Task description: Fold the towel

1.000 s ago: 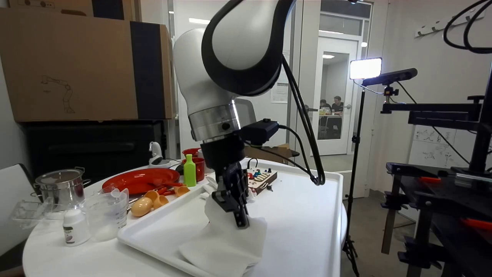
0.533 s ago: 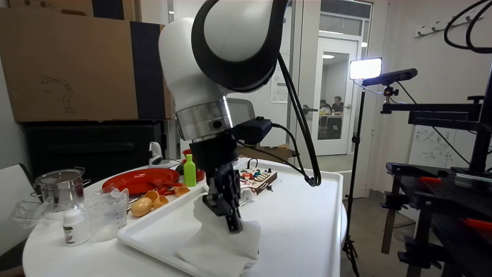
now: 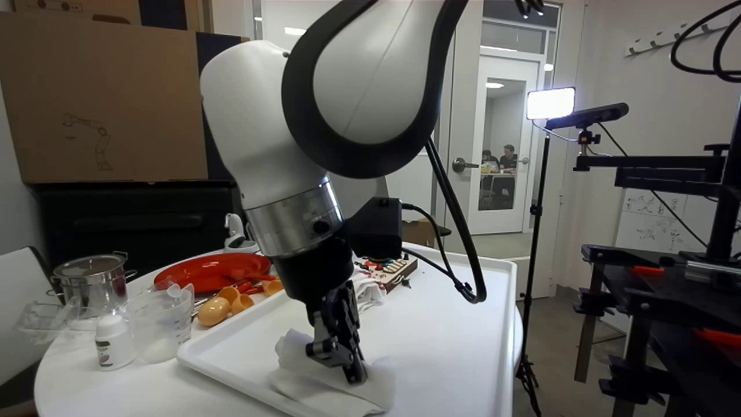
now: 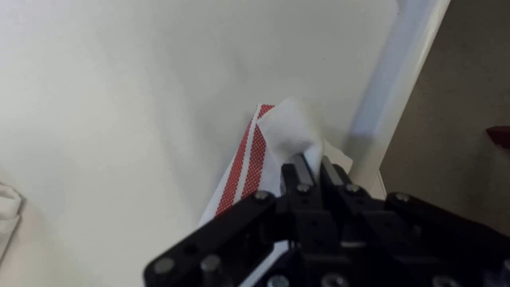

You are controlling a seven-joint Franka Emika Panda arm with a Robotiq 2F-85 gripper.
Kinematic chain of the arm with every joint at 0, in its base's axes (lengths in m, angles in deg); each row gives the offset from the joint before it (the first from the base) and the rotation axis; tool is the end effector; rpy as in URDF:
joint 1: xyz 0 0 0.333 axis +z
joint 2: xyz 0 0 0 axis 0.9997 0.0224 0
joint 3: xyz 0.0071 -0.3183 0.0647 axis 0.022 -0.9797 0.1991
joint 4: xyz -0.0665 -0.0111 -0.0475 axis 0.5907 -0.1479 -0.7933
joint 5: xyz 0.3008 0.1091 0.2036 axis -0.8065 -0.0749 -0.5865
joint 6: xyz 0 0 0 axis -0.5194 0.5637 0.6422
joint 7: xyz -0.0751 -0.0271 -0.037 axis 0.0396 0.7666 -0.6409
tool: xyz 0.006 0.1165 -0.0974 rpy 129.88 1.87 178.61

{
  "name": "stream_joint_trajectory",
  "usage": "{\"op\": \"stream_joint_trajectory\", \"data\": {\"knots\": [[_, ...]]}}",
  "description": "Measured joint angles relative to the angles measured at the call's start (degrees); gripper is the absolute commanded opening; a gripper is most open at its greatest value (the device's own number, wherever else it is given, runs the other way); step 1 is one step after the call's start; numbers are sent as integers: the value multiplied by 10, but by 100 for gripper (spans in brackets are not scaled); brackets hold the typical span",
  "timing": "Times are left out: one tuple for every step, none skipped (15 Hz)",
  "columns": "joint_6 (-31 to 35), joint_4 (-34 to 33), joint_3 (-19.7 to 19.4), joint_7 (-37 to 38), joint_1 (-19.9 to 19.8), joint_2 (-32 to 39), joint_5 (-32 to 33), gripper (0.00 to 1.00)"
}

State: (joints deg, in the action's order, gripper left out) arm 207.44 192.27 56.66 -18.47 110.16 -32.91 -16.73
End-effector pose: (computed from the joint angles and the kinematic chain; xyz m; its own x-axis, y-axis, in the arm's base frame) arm 0.5312 0.2305 0.0452 0.9142 0.2921 -0.2809 0.3322 -0.9372 0.1065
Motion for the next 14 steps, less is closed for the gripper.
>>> {"op": "stream_joint_trajectory", "data": {"knots": [[-3, -5, 0, 2, 4, 4, 3, 2], [-6, -11, 0, 2, 8, 8, 5, 2], [-9, -16, -1, 3, 11, 11, 7, 11], [-12, -20, -1, 3, 14, 12, 8, 36], [-16, -24, -1, 3, 15, 14, 9, 36], [-21, -27, -2, 4, 17, 14, 11, 40], [-25, -31, -2, 4, 18, 15, 12, 47], [-28, -33, -2, 5, 18, 16, 13, 53], [-31, -36, -2, 5, 18, 16, 13, 61], [-33, -38, -2, 6, 18, 17, 14, 68], [-36, -41, -3, 6, 18, 17, 15, 76], [-38, -43, -3, 7, 18, 18, 15, 83], [-39, -46, -4, 7, 18, 20, 16, 89], [-41, -48, -4, 7, 18, 22, 16, 98]]}}
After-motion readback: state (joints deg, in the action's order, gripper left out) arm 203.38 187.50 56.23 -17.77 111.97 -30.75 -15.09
